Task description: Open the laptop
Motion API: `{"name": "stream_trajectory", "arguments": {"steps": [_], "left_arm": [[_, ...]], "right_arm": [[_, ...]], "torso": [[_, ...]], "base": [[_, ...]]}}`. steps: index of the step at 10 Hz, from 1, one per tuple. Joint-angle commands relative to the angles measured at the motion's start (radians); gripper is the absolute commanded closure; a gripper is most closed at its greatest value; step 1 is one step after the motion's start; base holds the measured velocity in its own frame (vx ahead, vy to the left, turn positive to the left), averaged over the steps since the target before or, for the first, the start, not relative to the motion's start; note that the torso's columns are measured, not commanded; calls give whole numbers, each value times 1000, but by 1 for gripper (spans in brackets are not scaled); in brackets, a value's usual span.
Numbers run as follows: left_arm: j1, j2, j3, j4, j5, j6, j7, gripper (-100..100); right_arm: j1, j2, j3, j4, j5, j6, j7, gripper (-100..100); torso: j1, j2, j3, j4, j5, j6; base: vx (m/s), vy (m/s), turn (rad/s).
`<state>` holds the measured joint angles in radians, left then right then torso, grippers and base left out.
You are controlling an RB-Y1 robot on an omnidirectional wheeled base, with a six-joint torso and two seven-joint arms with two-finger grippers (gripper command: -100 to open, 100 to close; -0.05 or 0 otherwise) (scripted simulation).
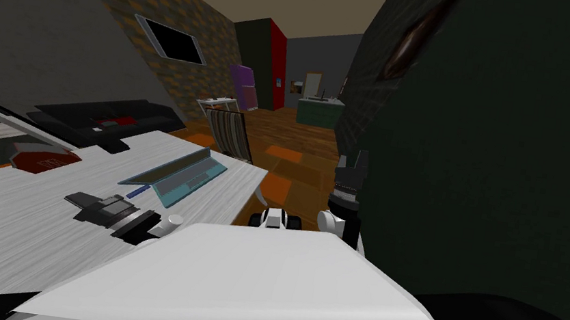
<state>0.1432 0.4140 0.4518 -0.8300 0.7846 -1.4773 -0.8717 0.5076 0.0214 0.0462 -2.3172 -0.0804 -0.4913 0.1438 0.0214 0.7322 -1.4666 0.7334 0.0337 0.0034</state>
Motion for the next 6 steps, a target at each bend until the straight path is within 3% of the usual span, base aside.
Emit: {"name": "stream_trajectory", "arguments": {"steps": [1, 6], "left_arm": [[3, -29, -7, 10, 6, 3, -3, 100], [3, -29, -7, 10, 6, 3, -3, 100]], "right_arm": [[0, 0, 0, 0, 0, 0, 0, 0], [0, 0, 0, 0, 0, 0, 0, 0]], "torso": [[0, 0, -1, 0, -2, -1], [-1, 1, 0, 0, -2, -2]], "base": [[1, -6, 13], [0, 1, 1]]}}
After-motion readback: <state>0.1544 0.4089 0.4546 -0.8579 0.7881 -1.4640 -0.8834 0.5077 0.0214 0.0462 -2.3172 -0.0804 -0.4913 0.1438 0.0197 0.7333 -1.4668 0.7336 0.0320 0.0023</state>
